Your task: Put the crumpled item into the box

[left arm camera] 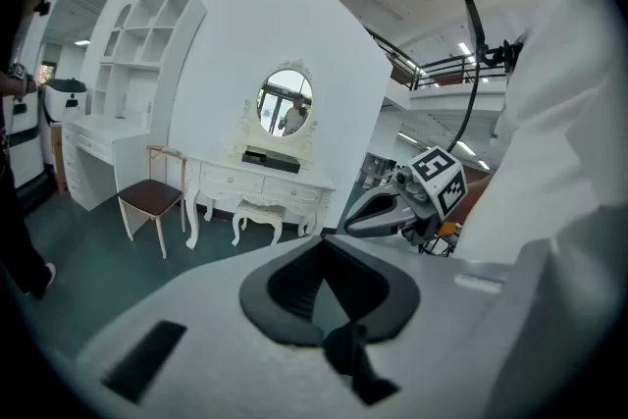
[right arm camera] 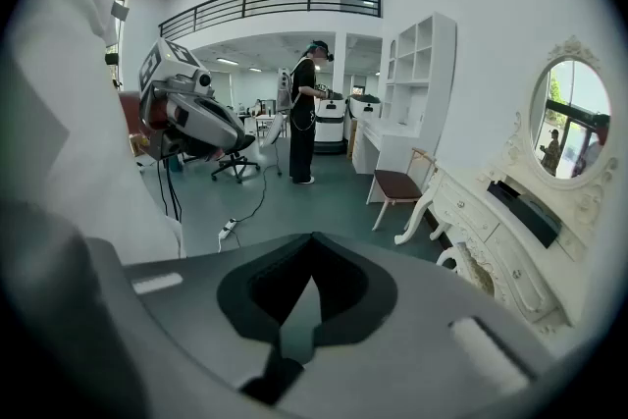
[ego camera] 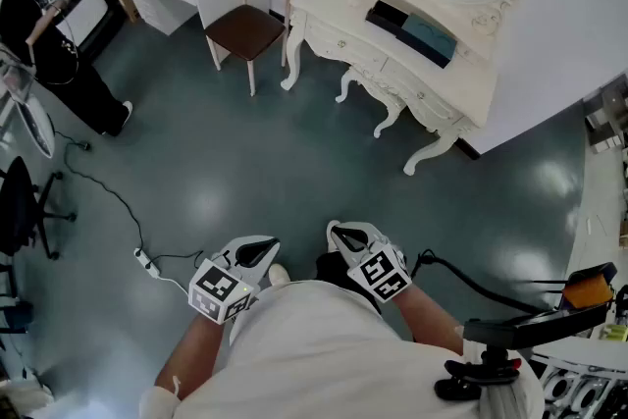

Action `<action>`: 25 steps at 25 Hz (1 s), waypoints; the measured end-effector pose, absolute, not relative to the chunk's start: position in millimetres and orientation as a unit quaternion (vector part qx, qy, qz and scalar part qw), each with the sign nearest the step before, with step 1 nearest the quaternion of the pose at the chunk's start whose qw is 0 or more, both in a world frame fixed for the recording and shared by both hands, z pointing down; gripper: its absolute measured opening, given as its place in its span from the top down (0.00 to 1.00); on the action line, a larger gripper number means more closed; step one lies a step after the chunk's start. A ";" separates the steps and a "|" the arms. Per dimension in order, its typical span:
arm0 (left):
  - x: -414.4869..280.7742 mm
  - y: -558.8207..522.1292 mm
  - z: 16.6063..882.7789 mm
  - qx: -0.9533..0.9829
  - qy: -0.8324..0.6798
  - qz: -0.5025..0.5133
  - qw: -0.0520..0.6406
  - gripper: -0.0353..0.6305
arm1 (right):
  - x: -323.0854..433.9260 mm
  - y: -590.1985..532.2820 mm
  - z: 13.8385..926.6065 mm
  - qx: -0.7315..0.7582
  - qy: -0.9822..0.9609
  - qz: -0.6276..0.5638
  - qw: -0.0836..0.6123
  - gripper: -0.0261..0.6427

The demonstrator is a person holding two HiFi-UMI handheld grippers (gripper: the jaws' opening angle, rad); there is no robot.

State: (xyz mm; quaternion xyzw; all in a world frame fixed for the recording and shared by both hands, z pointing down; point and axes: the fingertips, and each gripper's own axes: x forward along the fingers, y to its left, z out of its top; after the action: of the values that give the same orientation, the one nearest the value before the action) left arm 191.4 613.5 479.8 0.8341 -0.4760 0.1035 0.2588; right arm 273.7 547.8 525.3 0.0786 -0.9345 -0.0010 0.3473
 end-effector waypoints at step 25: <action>150.6 352.6 463.8 0.844 -0.462 0.128 0.238 0.94 | 215.9 291.4 529.1 0.091 -0.944 0.009 0.317 0.94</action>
State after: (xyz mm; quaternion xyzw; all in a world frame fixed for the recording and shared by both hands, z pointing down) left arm 150.6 352.6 463.8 0.8443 -0.4625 0.1278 0.2385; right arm 215.9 291.4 529.1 0.0909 -0.9441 0.0093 0.3167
